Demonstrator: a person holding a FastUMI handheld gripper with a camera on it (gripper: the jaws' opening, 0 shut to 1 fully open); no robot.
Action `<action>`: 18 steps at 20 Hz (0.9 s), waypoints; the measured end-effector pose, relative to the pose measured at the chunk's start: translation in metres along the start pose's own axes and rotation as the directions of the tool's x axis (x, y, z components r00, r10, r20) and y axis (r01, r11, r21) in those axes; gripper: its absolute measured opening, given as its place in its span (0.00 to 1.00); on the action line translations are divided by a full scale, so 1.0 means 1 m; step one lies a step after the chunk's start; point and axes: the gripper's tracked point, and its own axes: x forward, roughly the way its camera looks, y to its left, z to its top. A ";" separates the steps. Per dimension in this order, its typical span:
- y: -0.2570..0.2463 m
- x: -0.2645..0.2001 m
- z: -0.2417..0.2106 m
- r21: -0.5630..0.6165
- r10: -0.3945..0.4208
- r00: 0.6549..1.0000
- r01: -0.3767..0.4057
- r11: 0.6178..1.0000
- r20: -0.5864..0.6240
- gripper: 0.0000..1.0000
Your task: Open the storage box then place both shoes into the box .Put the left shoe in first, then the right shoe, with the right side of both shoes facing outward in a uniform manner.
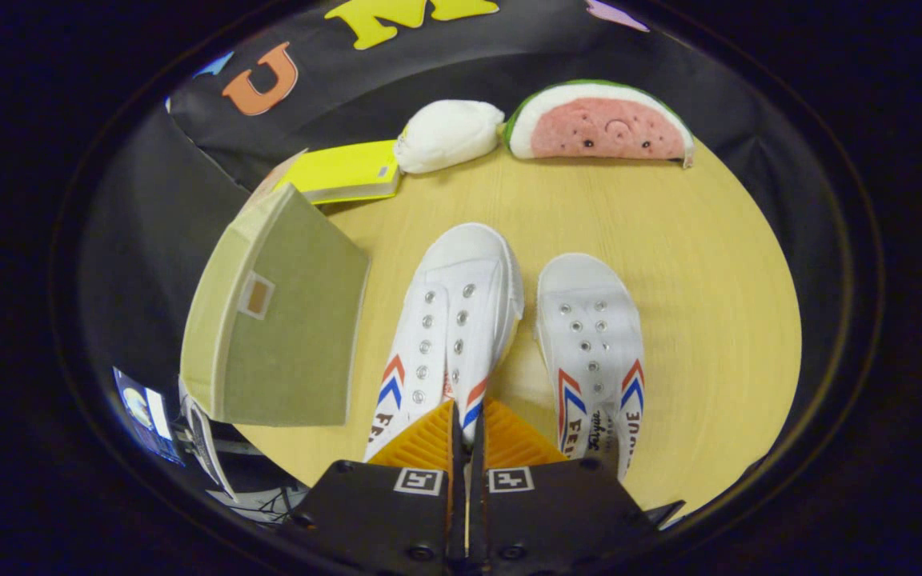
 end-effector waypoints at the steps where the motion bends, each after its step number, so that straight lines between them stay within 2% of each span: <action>1: 0.008 -0.012 0.007 -0.012 -0.001 1.000 0.001 1.000 0.022 0.07; 5: 0.055 -0.050 0.033 -0.017 0.012 0.995 -0.011 1.000 0.095 0.07; 9: 0.116 -0.065 0.045 -0.042 0.045 0.993 -0.041 0.998 0.110 0.07; 13: 0.190 -0.055 0.049 -0.071 0.106 0.989 -0.099 0.993 0.106 0.07; 15: 0.224 -0.036 0.049 -0.076 0.130 0.988 -0.123 0.989 0.089 0.07; 18: 0.259 0.004 0.039 -0.082 0.124 0.991 -0.121 0.989 0.042 0.07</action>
